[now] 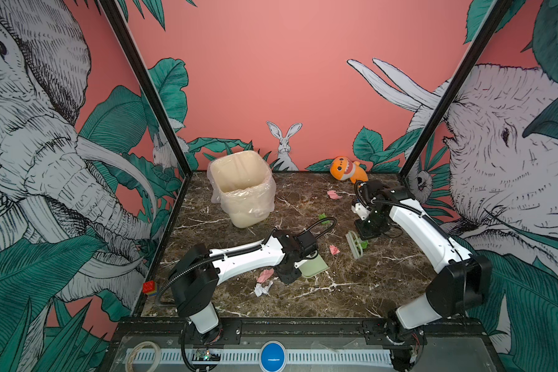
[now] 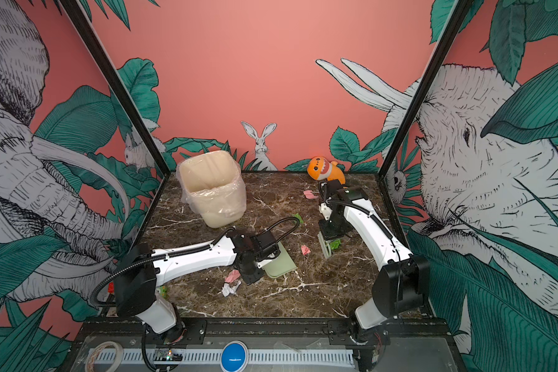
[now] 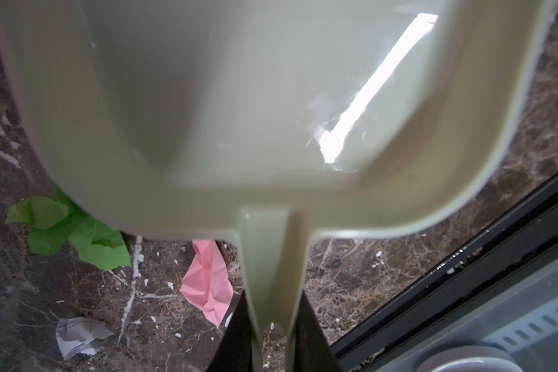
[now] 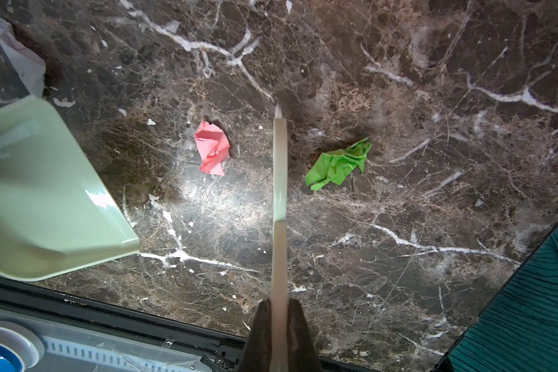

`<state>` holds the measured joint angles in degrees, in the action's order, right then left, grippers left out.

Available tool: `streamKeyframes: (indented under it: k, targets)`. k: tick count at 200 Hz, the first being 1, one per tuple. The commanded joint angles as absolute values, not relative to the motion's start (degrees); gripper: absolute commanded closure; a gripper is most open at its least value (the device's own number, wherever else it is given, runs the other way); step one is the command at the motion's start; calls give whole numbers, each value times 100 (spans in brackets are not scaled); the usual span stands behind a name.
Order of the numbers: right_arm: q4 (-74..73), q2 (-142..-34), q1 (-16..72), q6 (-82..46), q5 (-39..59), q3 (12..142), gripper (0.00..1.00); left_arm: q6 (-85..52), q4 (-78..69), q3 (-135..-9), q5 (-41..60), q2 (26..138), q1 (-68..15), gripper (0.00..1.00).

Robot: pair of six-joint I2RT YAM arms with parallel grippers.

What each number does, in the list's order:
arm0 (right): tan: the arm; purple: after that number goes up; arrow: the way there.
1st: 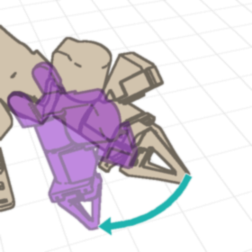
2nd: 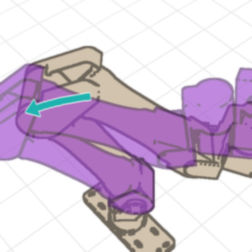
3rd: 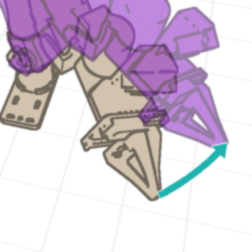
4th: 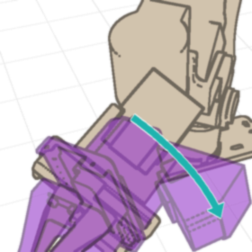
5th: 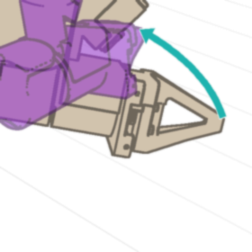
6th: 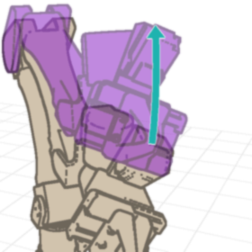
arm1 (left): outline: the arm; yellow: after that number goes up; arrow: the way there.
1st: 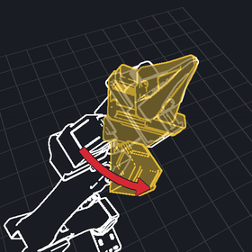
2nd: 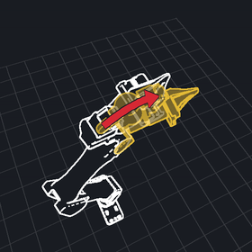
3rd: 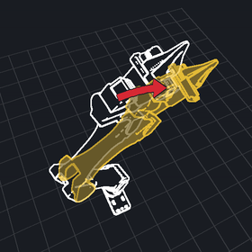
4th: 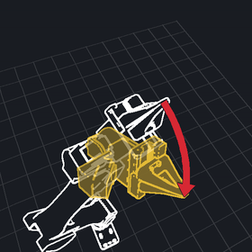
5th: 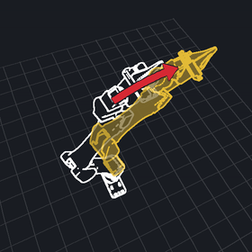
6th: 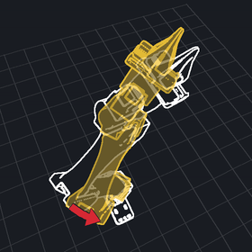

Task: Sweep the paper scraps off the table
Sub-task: 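Bring the empty dustpan back down toward the scraps with the left gripper, then set the dustpan by the pink scrap while the right gripper lowers the brush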

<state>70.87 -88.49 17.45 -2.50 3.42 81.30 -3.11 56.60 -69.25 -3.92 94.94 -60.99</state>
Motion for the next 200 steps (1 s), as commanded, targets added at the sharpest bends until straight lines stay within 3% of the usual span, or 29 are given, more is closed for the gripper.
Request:
streamKeyframes:
  k: [1,200]
  targets:
    - [7102,-8939,1793,-178,236,8321,100,-192,5549,-6939,-417,9513,-6111,91]
    - [7730,-10111,2347,-151,200,9496,100,275,5634,-7597,-75,10543,-6126,91]
